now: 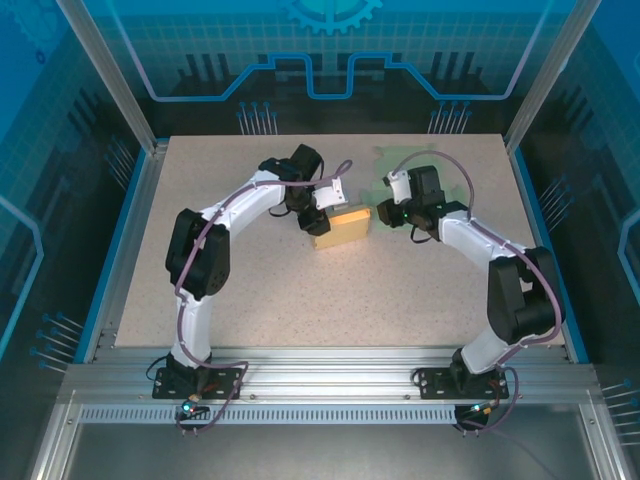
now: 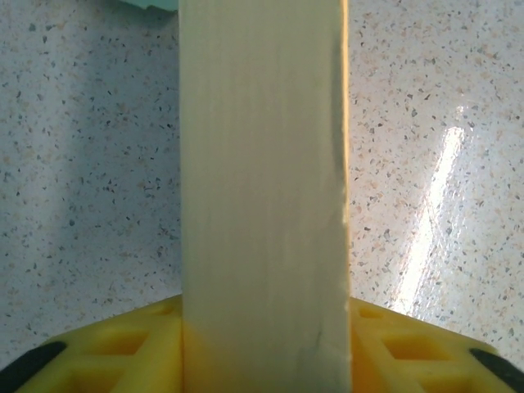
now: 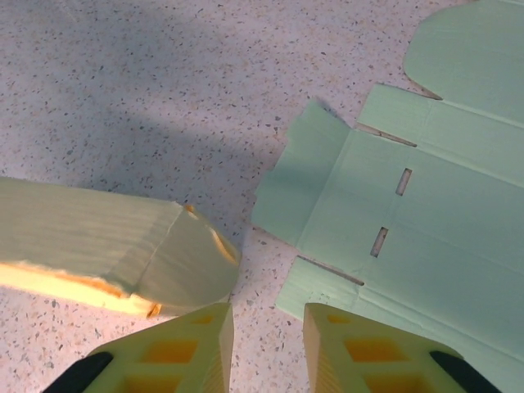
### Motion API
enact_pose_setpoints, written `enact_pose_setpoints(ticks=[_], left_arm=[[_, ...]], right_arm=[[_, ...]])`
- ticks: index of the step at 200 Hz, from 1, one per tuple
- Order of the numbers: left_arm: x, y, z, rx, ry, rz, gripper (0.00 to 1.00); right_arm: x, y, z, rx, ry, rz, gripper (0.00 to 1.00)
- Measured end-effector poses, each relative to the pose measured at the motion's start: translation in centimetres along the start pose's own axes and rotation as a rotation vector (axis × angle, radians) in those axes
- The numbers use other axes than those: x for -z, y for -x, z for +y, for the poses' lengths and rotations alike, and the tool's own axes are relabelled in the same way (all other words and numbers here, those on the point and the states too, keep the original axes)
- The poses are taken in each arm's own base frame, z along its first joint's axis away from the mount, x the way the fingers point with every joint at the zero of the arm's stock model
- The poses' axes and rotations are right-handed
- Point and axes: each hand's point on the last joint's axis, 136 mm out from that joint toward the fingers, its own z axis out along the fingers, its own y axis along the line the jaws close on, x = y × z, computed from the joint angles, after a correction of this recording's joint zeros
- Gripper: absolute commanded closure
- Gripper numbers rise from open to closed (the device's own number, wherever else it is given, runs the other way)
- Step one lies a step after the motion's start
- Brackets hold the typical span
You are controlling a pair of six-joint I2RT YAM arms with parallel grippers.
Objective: Fold the paper box
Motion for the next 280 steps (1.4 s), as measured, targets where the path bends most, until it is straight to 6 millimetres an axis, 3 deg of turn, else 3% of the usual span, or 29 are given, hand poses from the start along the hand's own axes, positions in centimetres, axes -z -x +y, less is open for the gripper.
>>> enact_pose_setpoints(ticks=[42,81,169,222,280], left_arm=[[-0.4,-0.3,0.0,-0.028,-0.023,0.017,0.51],[-0.6,-0.5,0.0,-0.032,-0.031,0.026,0.49],[-0.3,0.2,0.5,-0.062,-0.039,0.019,0.53],[-0.7,0.2,0.4,-0.074,-0.060,0.025,0.54],[-0.6,0.0,0.8,-0.083,-0.056,0.024,0.55]], right_arm=[[0.0,-0.3,0.9,0.086,-0.011,-0.008,0.61],[-0.2,-0.8,1.1,0.152,-0.016,0.001,0.57],[-0.4,-1.2,1.2,0.247,-0.010,0.017,0.51],[-1.0,-0.6,1.2,0.279,-0.002,0.025,0.52],[-2.2,0.1,1.3,0.317,0.023,0.037,0.61]])
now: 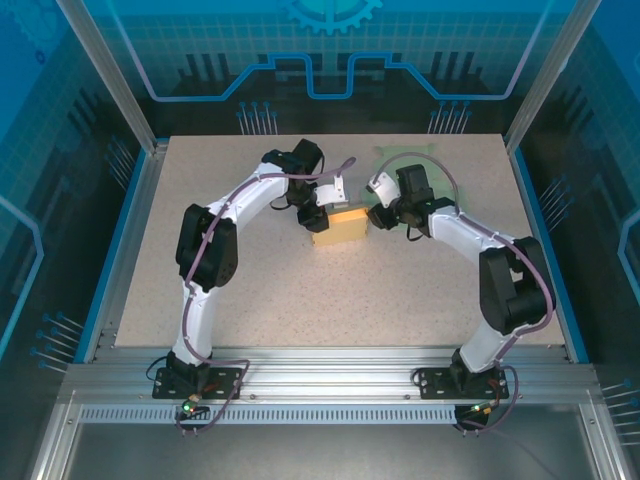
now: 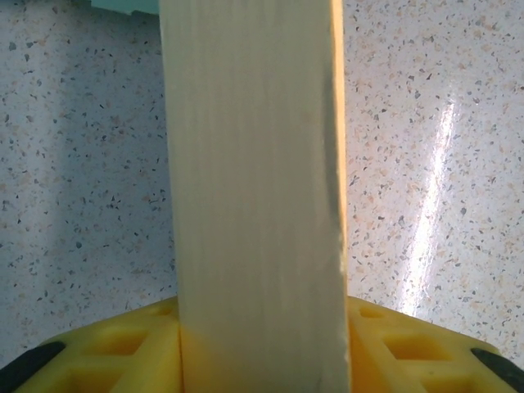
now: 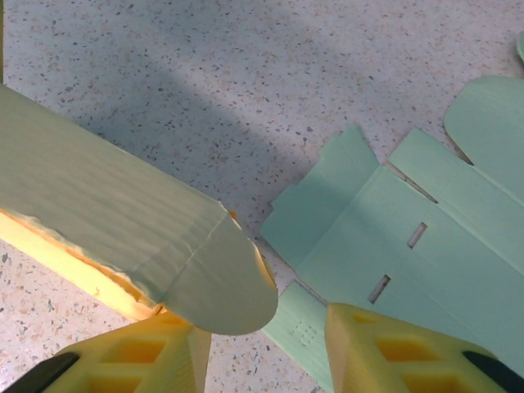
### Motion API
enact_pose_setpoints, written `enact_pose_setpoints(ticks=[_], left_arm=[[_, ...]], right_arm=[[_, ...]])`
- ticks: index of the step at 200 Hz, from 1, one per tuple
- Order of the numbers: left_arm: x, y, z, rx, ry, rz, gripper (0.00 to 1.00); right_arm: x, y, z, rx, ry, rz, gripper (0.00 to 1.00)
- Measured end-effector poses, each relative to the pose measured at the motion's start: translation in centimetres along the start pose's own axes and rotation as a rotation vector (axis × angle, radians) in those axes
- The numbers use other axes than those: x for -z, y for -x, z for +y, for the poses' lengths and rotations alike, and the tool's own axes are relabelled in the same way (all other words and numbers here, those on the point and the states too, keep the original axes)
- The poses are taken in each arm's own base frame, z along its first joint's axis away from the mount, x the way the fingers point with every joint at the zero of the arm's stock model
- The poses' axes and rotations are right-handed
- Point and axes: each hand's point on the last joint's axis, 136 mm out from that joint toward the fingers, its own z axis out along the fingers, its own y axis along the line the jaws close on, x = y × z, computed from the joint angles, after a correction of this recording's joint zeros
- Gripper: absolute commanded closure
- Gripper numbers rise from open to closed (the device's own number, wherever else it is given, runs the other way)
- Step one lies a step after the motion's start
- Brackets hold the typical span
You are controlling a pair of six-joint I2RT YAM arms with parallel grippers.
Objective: Fold the paper box
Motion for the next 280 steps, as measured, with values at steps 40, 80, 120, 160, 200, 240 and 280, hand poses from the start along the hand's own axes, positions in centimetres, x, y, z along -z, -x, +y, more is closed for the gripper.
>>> enact_pose_setpoints(ticks=[40,80,120,160,200,240,280], left_arm=[[0.0,0.1,0.1,-0.003,0.000,0.000,0.56],[0.0,0.1,0.2,-0.002,-0.001,0.000,0.56],[0.0,0.2,0.5,-0.001,0.004,-0.003,0.56],[0.1,0.2,0.6,0.001,0.004,0.000,0.57],[0.1,0.1,0.6,0.003,0.003,0.008,0.58],[0.3,-0.2,0.7,0.006,0.009,0.026,0.59],[0.3,-0.3,0.7,0.008,0.014,0.035,0.63]], right_arm=[[-0.5,-0.4,0.5,0.006,0.028,0.011,0.62],[-0.6,-0.4,0.5,0.012,0.030,0.010,0.68],[-0.9,-0.1,0.8,0.017,0.057,0.010,0.99],[-0.8,0.2,1.2,0.003,0.089,0.014,1.00],[-0.3,0.7,1.6,-0.055,0.120,0.029,1.00],[0.8,2.8,1.8,-0.154,0.180,0.012,1.00],[0.5,2.8,2.4,-0.221,0.229,0.047,1.00]])
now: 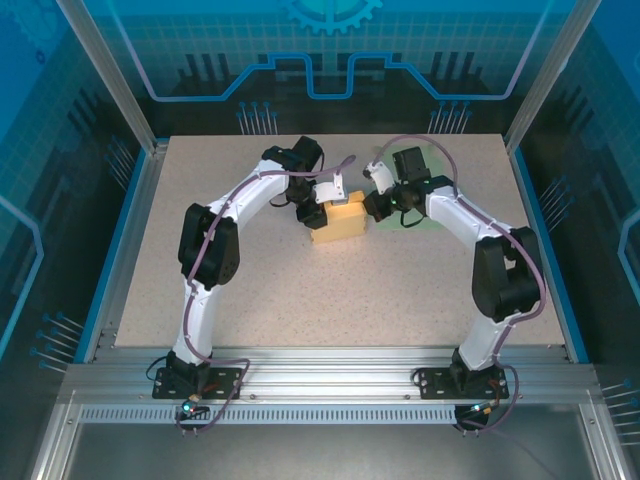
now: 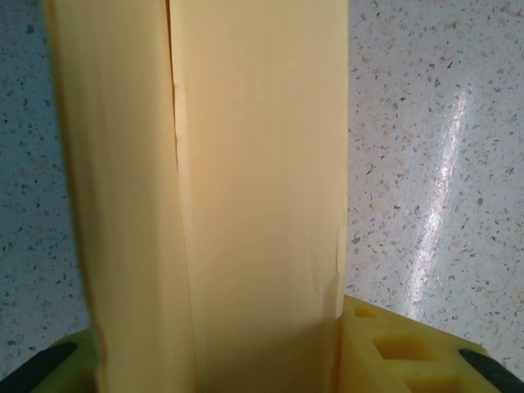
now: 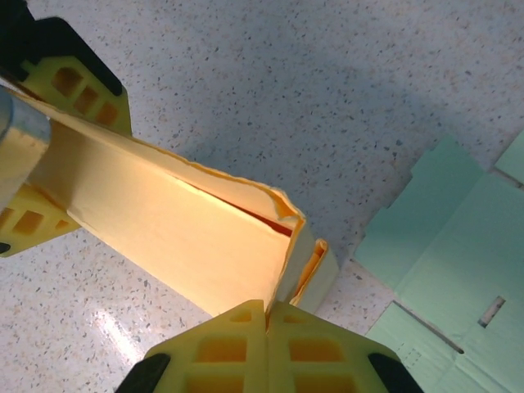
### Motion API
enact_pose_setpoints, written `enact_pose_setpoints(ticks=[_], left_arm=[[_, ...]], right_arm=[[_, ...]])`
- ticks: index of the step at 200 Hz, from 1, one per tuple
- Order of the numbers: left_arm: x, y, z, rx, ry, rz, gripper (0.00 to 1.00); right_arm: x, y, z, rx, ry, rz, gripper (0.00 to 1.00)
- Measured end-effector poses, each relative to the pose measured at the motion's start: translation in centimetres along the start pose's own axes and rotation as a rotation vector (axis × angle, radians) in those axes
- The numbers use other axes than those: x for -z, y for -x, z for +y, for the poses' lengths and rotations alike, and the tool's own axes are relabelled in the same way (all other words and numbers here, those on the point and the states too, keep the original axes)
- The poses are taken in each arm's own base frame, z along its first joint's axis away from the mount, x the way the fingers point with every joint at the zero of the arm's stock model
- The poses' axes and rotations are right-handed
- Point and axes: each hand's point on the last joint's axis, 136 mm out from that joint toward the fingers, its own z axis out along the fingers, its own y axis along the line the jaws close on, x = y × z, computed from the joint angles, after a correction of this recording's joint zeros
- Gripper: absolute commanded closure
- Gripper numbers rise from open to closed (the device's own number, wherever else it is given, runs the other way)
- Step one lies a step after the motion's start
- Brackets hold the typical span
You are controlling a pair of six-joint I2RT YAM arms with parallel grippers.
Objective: Fold the paper box
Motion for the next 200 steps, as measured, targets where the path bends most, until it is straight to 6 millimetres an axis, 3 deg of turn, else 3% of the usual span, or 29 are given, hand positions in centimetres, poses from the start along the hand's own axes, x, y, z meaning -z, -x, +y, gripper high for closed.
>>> enact_pose_setpoints(ticks=[107,177,200], left_arm=[[0.0,-0.1,0.1,0.012,0.004,0.005,0.61],[-0.1,0.6,0.5,0.052,0.021,-0.022,0.26],[0.1,1.1,0.9,0.072,0.054,-0.059,0.23]], right_arm=[[-1.4,-1.2,-0.5,-0.026,-0.002,0.043,1.00],[-1.6,-0.9,-0.6,-0.011,-0.025,0.029,1.00],[-1.7,-0.9,-0.7,-0.010,-0.027,0.025,1.00]])
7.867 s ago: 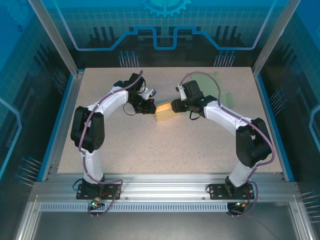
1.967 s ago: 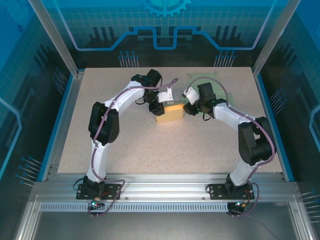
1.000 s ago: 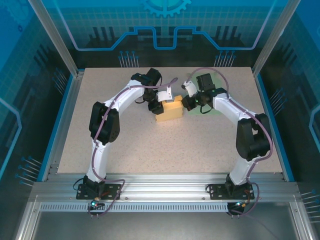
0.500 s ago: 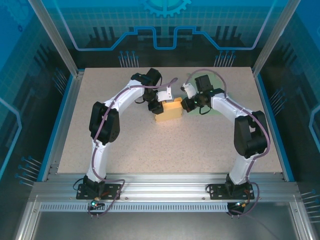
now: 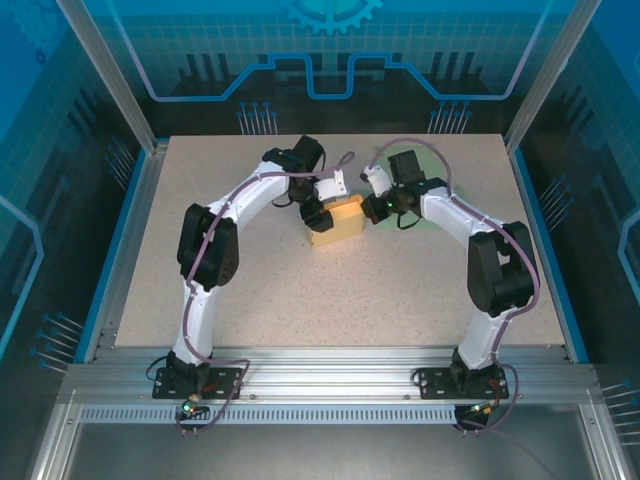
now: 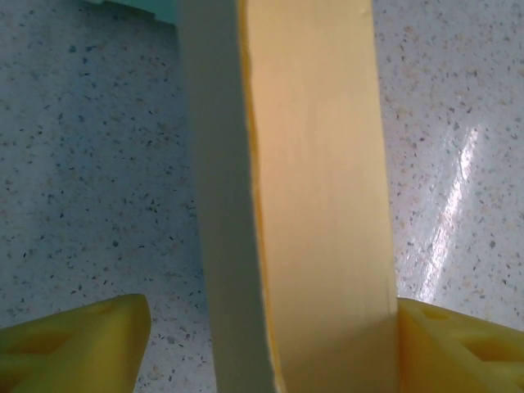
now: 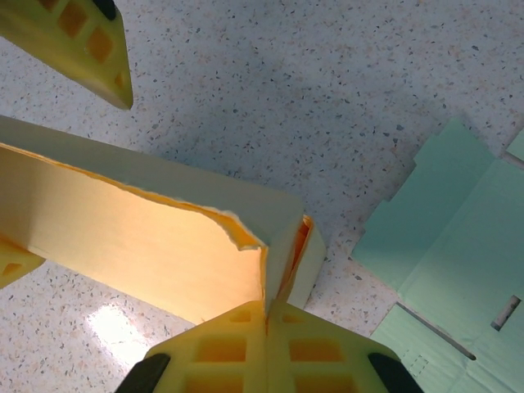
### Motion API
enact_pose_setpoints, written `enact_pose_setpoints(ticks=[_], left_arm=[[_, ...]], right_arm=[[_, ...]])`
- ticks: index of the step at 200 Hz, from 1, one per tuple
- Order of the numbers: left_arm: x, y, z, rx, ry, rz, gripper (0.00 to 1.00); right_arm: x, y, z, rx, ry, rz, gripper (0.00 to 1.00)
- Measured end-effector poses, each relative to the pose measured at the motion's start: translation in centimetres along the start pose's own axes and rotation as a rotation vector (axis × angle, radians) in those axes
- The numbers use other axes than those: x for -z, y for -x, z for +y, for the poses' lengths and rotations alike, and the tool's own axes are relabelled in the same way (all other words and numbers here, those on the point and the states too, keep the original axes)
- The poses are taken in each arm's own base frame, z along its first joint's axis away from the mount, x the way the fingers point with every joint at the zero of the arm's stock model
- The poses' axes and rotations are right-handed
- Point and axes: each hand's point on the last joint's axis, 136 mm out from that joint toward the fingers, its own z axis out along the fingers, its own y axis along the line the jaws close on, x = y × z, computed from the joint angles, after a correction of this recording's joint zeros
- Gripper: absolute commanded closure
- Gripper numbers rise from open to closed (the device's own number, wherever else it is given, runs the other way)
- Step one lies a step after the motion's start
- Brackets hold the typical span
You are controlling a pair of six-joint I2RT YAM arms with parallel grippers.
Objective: Fold the paper box
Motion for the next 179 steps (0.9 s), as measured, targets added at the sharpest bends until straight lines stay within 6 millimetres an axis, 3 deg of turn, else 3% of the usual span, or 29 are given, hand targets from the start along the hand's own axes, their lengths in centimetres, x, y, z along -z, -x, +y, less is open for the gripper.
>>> enact_pose_setpoints(ticks=[39,61,80,121,146,167,179], left_arm=[[2.3,0.9,-0.1,0.026,0.067,-0.069,0.24],[4.5,1.3,-0.3,0.065,0.117,-0.106,0.34],[6.3,1.2,-0.3,0.161,0.172,-0.125,0.43],[9.1,-0.8,-1.6,0.469,0.246,-0.184,0.44],[9.5,-1.8,-3.2,0.619,0.247,-0.206,0.51],[8.7,-2.0,-3.6,0.682,0.257,-0.218,0.61],[8.1,-2.3,-3.6,0.723,0.266,-0.213,0.62]], right_arm=[[0.0,0.0,-0.1,0.001,-0.006,-0.001,1.00],[0.0,0.0,-0.1,0.001,-0.008,-0.001,1.00],[0.0,0.0,-0.2,0.002,-0.010,-0.001,1.00],[0.0,0.0,-0.1,0.002,-0.010,-0.002,1.00],[0.0,0.1,-0.1,0.004,-0.010,-0.003,1.00],[-0.1,0.1,0.0,0.008,-0.009,-0.003,1.00],[-0.1,0.1,0.1,0.009,-0.010,-0.002,1.00]])
